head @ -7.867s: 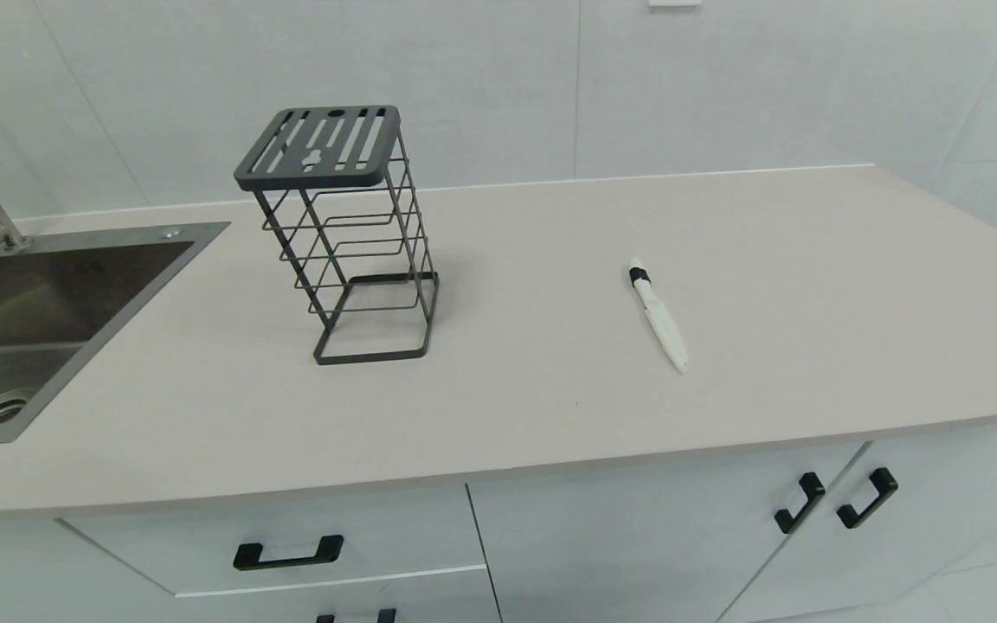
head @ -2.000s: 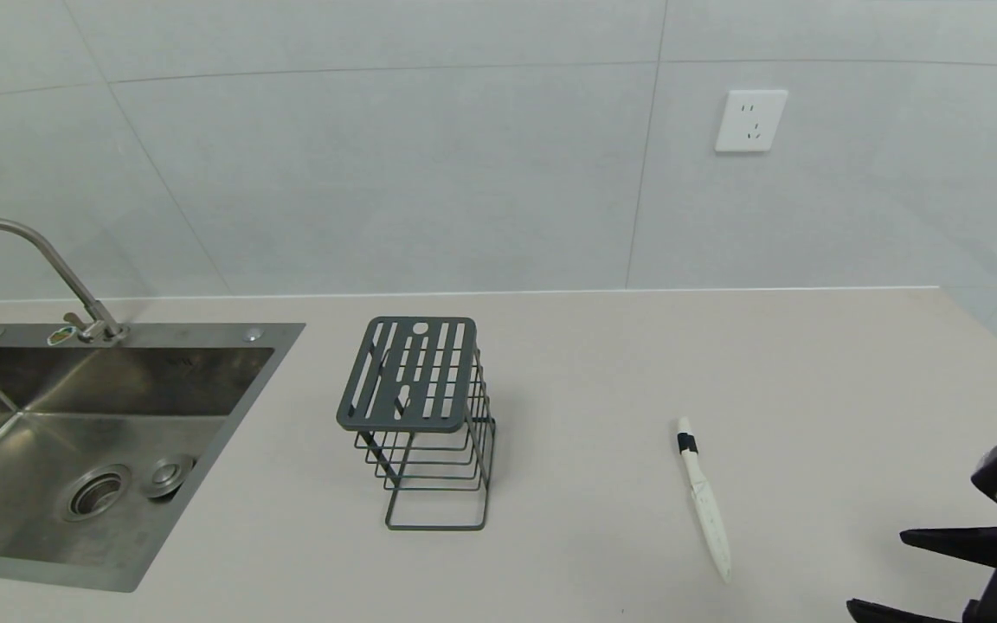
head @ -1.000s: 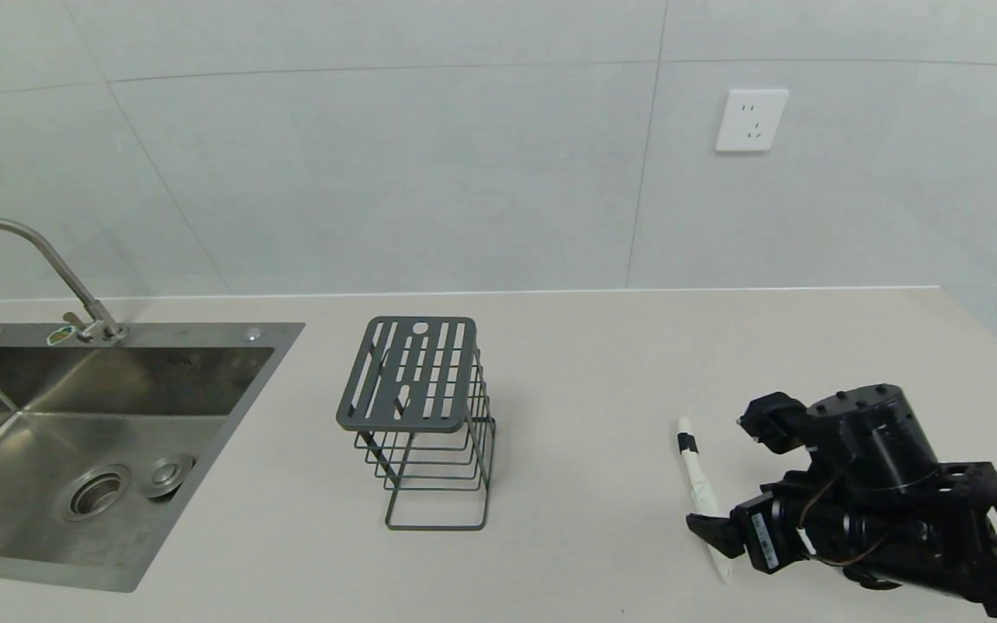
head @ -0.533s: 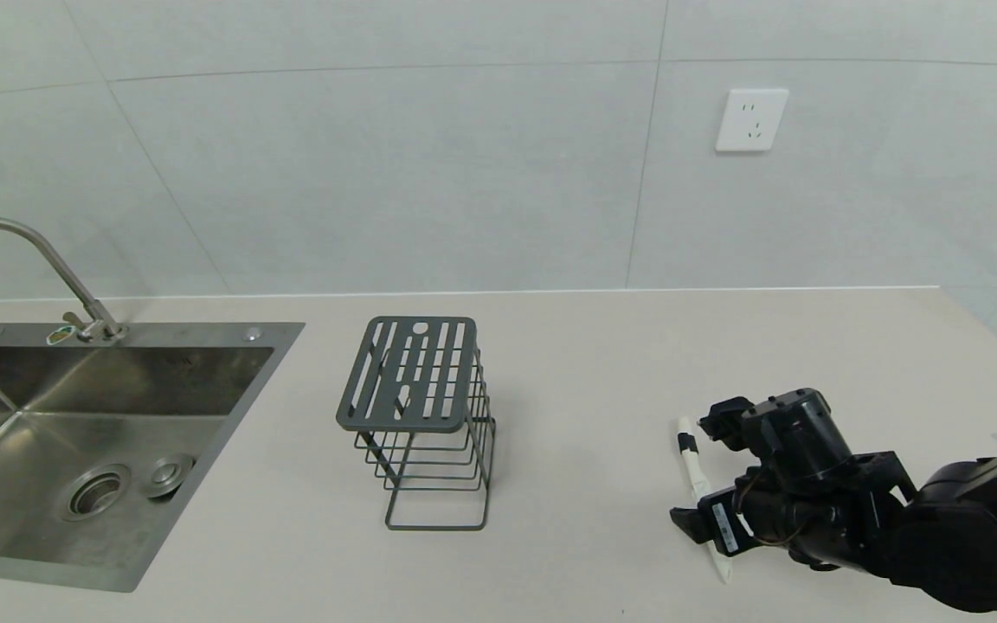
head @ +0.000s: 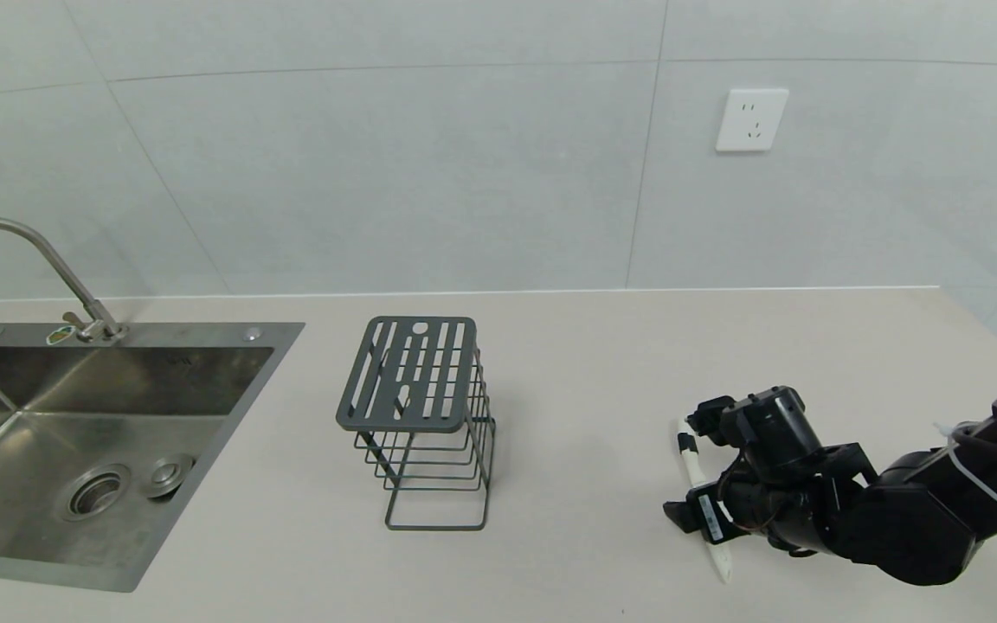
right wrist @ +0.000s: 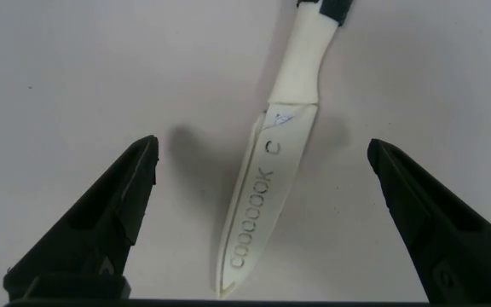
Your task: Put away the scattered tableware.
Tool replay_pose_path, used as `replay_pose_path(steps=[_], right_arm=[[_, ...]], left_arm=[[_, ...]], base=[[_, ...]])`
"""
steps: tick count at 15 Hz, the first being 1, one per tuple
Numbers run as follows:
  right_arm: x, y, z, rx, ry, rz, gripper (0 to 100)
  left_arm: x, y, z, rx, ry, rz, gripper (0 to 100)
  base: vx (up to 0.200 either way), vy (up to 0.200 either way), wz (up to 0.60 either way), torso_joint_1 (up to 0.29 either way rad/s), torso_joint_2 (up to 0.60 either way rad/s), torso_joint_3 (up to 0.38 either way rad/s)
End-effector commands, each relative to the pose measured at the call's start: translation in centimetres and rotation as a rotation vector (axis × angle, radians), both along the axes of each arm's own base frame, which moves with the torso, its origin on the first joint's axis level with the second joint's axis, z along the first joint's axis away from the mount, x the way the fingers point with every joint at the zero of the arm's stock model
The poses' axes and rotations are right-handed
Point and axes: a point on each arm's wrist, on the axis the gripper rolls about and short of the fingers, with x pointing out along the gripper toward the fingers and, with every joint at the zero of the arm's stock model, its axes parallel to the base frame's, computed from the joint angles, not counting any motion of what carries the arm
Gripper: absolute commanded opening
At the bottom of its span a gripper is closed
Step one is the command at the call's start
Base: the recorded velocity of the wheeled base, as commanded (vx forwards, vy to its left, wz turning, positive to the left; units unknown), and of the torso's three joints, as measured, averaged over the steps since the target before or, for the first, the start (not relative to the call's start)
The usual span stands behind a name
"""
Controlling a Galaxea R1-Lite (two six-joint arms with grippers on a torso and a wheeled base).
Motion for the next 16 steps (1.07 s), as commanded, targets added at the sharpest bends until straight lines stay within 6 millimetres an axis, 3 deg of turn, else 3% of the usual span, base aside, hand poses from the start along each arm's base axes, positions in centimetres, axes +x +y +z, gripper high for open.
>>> replay_pose_path(steps=[1,11,12,16], right_arm=[[0.5,-0.2,0.0,0.001,-0.003,-0.013,100],[1.1,-0.2,-1.0,-0.006,0.02,-0.02,100],[1.1,-0.1,-1.1,-0.004,0.024,-0.019,0],[1.0,-1.0,-2.6,-0.002,0.083,-0.066,0]], left_arm=[[0.0,0.0,0.0,-0.001,0.001,0.001,100],[0.0,0.0,0.0,-0.001,0.001,0.001,100],[0.0,0.0,0.0,-0.001,0.001,0.001,100],[0.0,0.0,0.0,-0.001,-0.001,0.001,100]], base=[[0.0,0.0,0.0,0.0,0.0,0.0],[0.0,0.0,0.0,0.0,0.0,0.0],[0.0,0.0,0.0,0.0,0.0,0.0],[0.0,0.0,0.0,0.0,0.0,0.0]])
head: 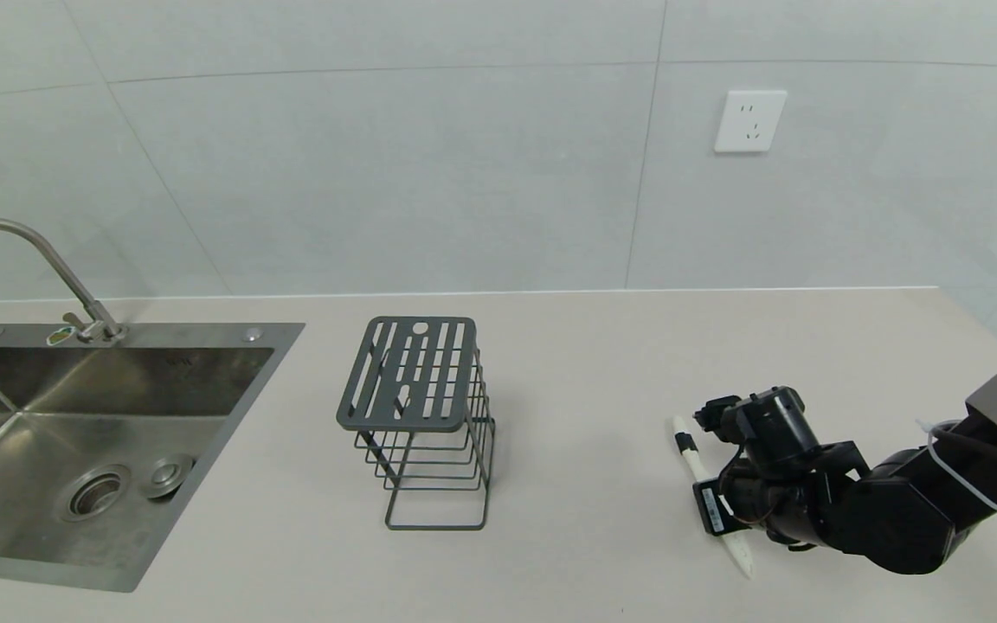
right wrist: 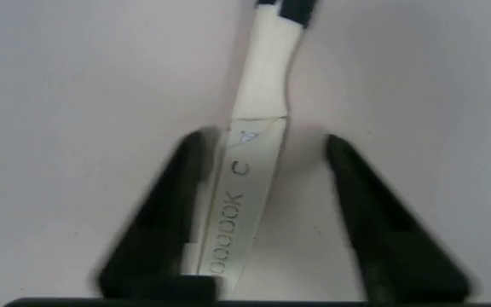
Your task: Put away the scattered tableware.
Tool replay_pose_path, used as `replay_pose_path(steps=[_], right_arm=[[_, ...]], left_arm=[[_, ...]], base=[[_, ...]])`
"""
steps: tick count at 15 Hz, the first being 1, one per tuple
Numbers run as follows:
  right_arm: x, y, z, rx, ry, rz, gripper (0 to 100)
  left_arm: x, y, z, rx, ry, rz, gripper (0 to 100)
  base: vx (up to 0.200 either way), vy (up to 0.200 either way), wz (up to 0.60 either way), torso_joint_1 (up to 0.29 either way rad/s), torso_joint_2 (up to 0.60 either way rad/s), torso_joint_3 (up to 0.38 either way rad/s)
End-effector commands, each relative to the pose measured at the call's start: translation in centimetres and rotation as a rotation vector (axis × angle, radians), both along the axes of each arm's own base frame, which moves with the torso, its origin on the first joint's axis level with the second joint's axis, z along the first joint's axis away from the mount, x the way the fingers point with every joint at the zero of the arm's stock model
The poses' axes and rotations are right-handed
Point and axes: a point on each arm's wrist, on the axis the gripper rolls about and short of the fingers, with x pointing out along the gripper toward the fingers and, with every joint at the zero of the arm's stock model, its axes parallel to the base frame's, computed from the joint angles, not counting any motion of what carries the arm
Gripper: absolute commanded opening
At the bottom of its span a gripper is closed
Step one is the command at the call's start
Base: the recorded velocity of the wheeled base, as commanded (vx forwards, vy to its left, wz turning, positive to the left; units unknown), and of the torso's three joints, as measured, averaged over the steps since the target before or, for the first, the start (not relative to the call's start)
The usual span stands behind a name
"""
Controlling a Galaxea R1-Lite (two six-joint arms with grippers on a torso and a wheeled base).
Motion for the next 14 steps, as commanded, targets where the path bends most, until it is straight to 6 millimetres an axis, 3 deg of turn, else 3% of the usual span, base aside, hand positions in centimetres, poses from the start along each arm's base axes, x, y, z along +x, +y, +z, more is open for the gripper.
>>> replay_pose_path(steps=[1,4,7,8,11,14], right_arm=[[0.0,-0.5,-1.1,-0.021,0.042,-0.013,0],[0.2,-0.4,-0.9,-0.018,0.03,-0.008,0],[0.2,0.2,1.9,0.03,-0.084,0.02,0],[-0.4,0.2,3.8,0.05,-0.155,0.044,0],[-2.3,0.3,7.1,0.088,-0.244,0.087,0],[-4.4,-0.2,8.8,0.126,-0.282,0.125,0]], left_arm=[[0.0,0.0,0.0,-0.001,0.0,0.001,100],[0.0,0.0,0.0,0.001,0.0,0.0,100],[0.0,0.0,0.0,0.002,0.0,0.0,100],[0.0,0.0,0.0,0.002,0.0,0.0,100],[0.0,0.0,0.2,0.026,-0.02,-0.019,100],[-0.1,-0.1,1.5,0.035,-0.141,-0.063,100]], base=[[0.0,0.0,0.0,0.0,0.0,0.0],[0.0,0.0,0.0,0.0,0.0,0.0],[0.0,0.0,0.0,0.0,0.0,0.0],[0.0,0.0,0.0,0.0,0.0,0.0],[0.0,0.0,0.0,0.0,0.0,0.0],[0.0,0.0,0.0,0.0,0.0,0.0]])
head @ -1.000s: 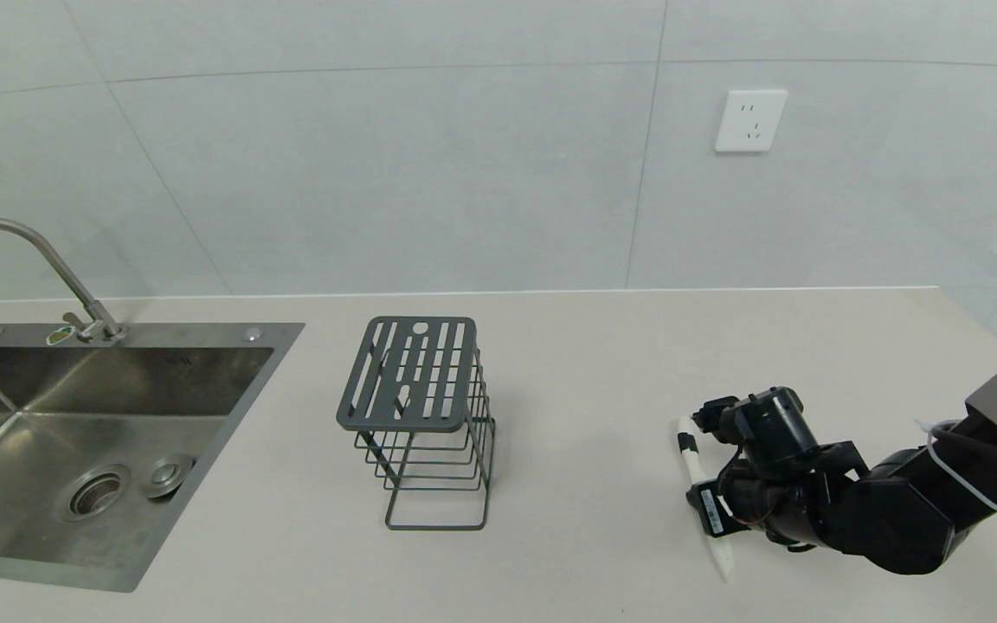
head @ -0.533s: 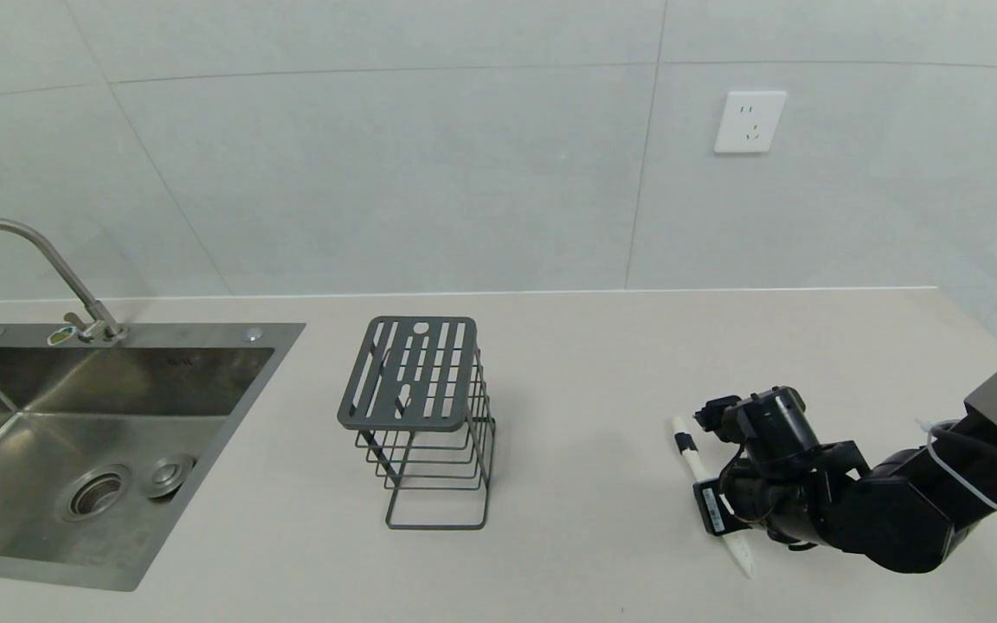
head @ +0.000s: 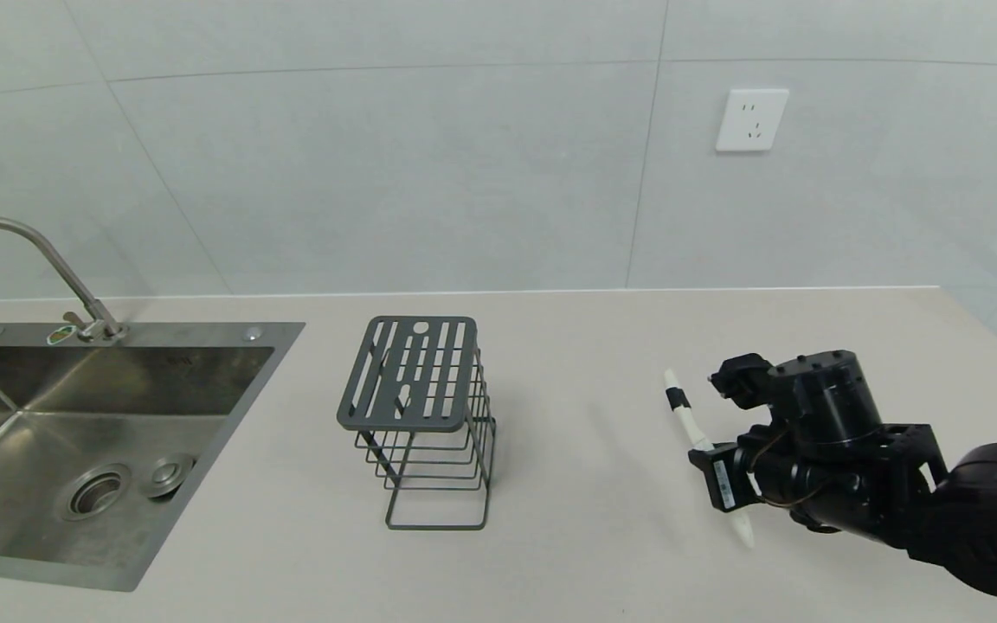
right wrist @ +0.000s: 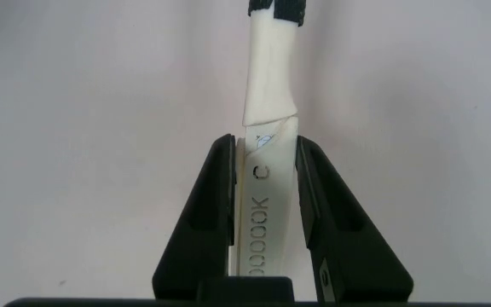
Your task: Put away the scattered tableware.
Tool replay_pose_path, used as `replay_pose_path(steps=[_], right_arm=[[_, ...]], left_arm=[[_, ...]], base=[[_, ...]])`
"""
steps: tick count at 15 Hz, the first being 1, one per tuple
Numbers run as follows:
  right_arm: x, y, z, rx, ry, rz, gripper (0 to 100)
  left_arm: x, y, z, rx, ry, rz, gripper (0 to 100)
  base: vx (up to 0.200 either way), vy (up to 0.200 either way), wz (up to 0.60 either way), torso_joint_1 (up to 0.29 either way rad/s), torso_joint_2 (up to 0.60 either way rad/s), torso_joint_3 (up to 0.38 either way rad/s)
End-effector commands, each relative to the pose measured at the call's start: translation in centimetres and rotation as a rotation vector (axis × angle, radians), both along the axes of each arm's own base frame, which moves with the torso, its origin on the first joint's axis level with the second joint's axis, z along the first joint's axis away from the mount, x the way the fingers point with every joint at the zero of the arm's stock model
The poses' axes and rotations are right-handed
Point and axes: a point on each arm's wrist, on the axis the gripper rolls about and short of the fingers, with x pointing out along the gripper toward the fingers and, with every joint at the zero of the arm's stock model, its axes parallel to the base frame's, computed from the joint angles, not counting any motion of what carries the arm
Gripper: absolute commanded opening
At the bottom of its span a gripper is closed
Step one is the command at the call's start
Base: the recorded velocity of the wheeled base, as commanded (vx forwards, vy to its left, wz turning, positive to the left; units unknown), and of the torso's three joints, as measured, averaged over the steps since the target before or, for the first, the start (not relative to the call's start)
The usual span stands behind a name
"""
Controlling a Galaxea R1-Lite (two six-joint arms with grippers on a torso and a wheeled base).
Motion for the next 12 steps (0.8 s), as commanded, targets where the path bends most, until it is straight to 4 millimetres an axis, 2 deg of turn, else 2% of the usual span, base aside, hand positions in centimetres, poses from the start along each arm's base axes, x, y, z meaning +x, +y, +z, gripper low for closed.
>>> replay_pose_path(steps=[1,3,5,9,10,11,12], right_arm=[[-2.1,-0.9,2.2,0.04,-0.059,0.017,0],[-2.7,-1.3,2.6,0.048,-0.068,0.021,0],[-3.9,-1.9,3.2,0.059,-0.095,0.086,0],[-4.3,-1.9,3.4,0.073,-0.186,0.242,0],[-4.4,-1.8,3.4,0.074,-0.189,0.251,0],[-4.4,-1.8,3.7,0.069,-0.214,0.3,0],[-4.4,-1.8,3.7,0.068,-0.22,0.303,0]], left_arm=[[0.0,-0.1,0.3,0.004,-0.03,-0.039,100],[-0.1,-0.2,0.5,0.01,-0.03,-0.08,100],[0.3,-0.3,1.9,0.017,0.036,-0.213,100],[2.2,-0.4,6.3,0.012,0.107,-0.424,100],[2.3,-0.4,6.6,0.012,0.105,-0.434,100],[4.0,-0.9,8.6,0.015,0.091,-0.496,100],[4.8,-1.2,9.1,0.016,0.083,-0.512,100]], base=[[0.0,0.0,0.0,0.0,0.0,0.0],[0.0,0.0,0.0,0.0,0.0,0.0],[0.0,0.0,0.0,0.0,0.0,0.0],[0.0,0.0,0.0,0.0,0.0,0.0],[0.0,0.0,0.0,0.0,0.0,0.0],[0.0,0.0,0.0,0.0,0.0,0.0],[0.0,0.0,0.0,0.0,0.0,0.0]])
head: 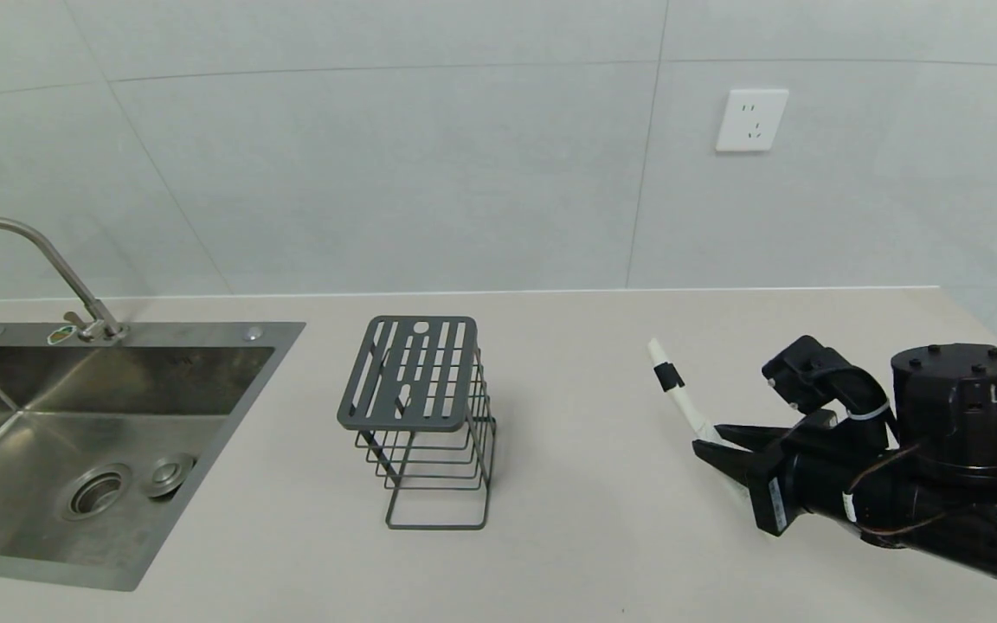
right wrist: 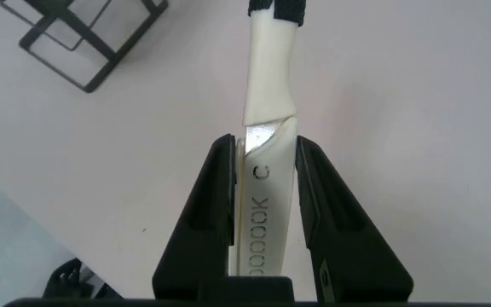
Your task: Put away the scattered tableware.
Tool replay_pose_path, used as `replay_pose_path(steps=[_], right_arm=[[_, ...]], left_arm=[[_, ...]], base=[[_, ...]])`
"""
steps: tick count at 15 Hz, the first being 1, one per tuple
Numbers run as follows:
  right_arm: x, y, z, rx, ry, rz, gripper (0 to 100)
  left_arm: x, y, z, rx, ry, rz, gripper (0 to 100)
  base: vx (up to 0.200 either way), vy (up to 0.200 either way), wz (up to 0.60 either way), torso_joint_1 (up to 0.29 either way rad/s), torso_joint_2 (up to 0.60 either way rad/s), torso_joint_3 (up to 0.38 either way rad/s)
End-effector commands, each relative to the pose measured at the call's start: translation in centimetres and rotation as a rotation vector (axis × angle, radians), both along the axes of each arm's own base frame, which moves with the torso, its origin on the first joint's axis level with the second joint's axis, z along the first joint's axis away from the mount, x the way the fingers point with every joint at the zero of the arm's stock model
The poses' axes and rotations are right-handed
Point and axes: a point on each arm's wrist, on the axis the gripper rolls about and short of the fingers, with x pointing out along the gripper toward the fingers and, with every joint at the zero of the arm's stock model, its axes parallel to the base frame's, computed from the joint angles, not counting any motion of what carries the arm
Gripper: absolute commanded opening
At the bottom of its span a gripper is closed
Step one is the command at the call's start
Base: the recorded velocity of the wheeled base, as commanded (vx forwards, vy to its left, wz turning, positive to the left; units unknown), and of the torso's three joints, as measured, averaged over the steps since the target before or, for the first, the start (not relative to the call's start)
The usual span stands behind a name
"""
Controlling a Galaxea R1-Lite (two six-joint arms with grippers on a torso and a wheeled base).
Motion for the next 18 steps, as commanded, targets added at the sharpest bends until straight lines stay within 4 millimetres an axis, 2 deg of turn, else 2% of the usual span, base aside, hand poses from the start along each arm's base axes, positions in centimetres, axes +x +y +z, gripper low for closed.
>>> replay_pose_path(steps=[1,3,7,11,13,15,18], right_arm=[[-0.2,-0.1,0.4,0.007,-0.014,0.004,0],[-0.3,-0.1,0.6,0.025,-0.02,0.041,0],[-0.3,0.0,1.4,0.044,-0.097,0.153,0],[-0.7,0.0,2.2,0.066,-0.165,0.23,0],[-1.1,-0.2,2.6,0.098,-0.212,0.268,0],[-1.2,-0.3,3.0,0.117,-0.297,0.337,0],[-1.4,-0.4,3.4,0.135,-0.368,0.409,0]], left_arm=[[4.6,-1.7,2.9,0.013,0.027,-0.15,100],[7.0,-3.4,3.7,0.021,-0.022,-0.345,100],[10.6,-5.4,3.7,0.122,-0.111,-0.545,100],[13.7,-7.2,3.8,0.182,-0.235,-0.695,100],[16.5,-8.8,3.9,0.199,-0.372,-0.769,100],[17.6,-9.9,3.7,0.187,-0.39,-0.837,100],[19.4,-11.1,4.0,0.184,-0.402,-0.851,100]], base=[[0.0,0.0,0.0,0.0,0.0,0.0],[0.0,0.0,0.0,0.0,0.0,0.0],[0.0,0.0,0.0,0.0,0.0,0.0],[0.0,0.0,0.0,0.0,0.0,0.0],[0.0,0.0,0.0,0.0,0.0,0.0],[0.0,0.0,0.0,0.0,0.0,0.0],[0.0,0.0,0.0,0.0,0.0,0.0]])
